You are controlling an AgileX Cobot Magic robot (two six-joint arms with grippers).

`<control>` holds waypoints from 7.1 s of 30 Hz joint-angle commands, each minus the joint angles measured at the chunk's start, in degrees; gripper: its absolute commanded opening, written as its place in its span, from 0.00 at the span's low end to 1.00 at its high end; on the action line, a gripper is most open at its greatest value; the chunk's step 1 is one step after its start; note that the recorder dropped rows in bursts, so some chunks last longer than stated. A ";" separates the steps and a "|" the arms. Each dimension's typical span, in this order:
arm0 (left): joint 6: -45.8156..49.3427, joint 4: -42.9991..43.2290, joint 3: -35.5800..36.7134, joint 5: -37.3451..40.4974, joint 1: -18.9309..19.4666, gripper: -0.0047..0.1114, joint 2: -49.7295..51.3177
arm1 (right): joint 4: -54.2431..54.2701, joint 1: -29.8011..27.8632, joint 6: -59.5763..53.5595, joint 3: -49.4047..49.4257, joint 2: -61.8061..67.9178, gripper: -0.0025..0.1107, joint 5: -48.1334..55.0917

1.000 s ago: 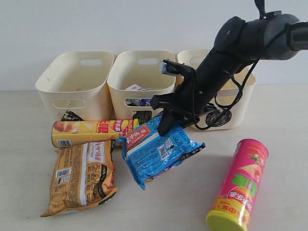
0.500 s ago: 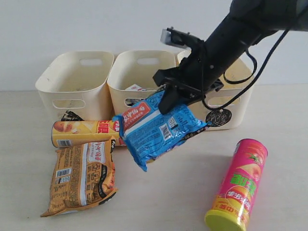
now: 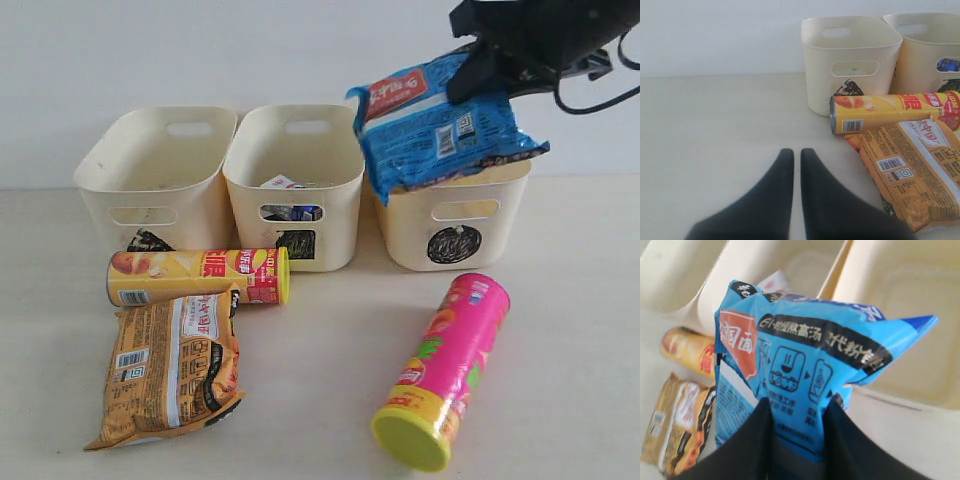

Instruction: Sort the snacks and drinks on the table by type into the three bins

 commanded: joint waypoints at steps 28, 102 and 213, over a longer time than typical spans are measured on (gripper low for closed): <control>0.00 -0.28 0.20 -0.23 -0.15 0.08 -0.12 | -2.24 -2.54 2.75 -0.78 14.67 0.26 -36.22; -17.52 -3.68 0.20 -43.29 -0.15 0.08 -0.12 | -3.94 4.31 1.60 76.50 -90.43 0.03 -46.75; -9.37 -12.84 -101.78 25.84 -52.81 0.81 129.51 | -3.66 4.32 9.88 91.91 -90.61 0.03 -56.12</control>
